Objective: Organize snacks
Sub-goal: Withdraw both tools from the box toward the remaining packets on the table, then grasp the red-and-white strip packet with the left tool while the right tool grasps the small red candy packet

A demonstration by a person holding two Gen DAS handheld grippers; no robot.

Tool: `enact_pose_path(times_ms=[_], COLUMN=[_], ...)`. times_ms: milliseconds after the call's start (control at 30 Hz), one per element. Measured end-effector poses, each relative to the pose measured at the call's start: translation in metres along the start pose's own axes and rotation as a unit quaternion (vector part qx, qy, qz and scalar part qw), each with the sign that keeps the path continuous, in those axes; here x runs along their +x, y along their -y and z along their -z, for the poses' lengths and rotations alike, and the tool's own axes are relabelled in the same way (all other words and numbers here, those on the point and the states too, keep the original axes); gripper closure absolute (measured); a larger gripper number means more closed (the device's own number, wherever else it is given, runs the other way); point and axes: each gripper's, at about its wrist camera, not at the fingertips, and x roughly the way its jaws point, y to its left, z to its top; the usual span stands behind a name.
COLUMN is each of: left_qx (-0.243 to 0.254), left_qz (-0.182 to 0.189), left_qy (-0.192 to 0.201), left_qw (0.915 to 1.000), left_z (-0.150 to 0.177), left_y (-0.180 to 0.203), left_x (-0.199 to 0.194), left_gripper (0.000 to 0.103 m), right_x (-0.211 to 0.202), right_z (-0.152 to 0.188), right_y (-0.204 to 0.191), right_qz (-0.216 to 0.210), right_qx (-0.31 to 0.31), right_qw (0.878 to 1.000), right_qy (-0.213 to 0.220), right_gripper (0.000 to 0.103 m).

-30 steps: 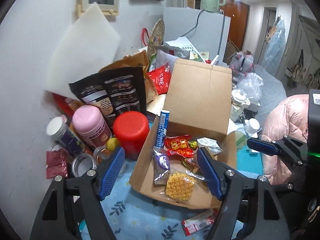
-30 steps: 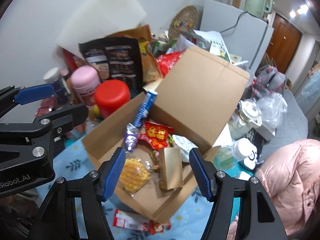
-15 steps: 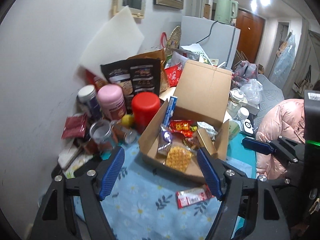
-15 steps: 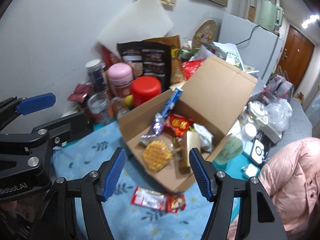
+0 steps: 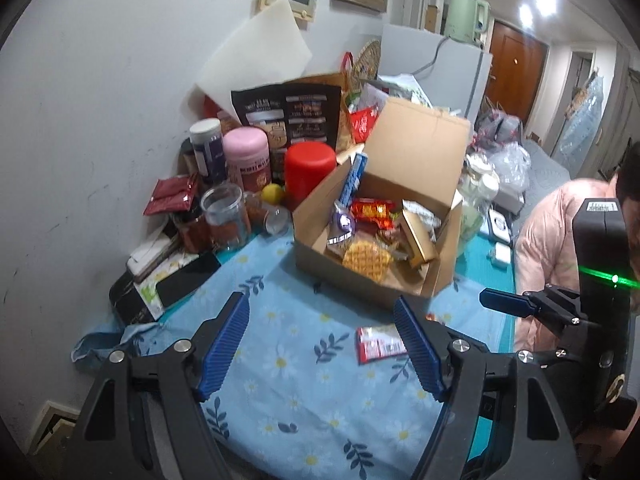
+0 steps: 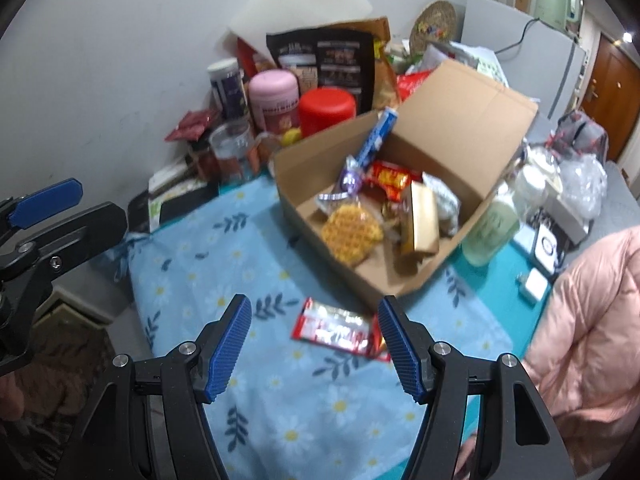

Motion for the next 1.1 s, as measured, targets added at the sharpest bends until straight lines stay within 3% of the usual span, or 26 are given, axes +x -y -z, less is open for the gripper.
enact_pose_path(times_ms=[433,867,1100], left_qx=[0.021,0.036,0.056], left_qz=[0.031,0.08,0.086], left_qy=[-0.042,-0.117,-0.146], left_qw=[0.9984,0.9893,0.9839], left_z=[0.028,0.042,0.043], left_y=[0.022,0.044,0.05], left_x=[0.047,0.141,0.182], left_gripper=[0.028,0.028,0.028], right_x=[0.033,0.085,0.114], right_z=[0.049,0.067,0.066], right_y=[0.019,0.055,0.076], right_qz=[0.01,0.04,0.035], right_qx=[0.024,0.043,0.06], right_qw=[0.999,0.995,0.993], right_qy=[-0.042,-0.08,-0.092], right_gripper=[0.037,0.037,0.037])
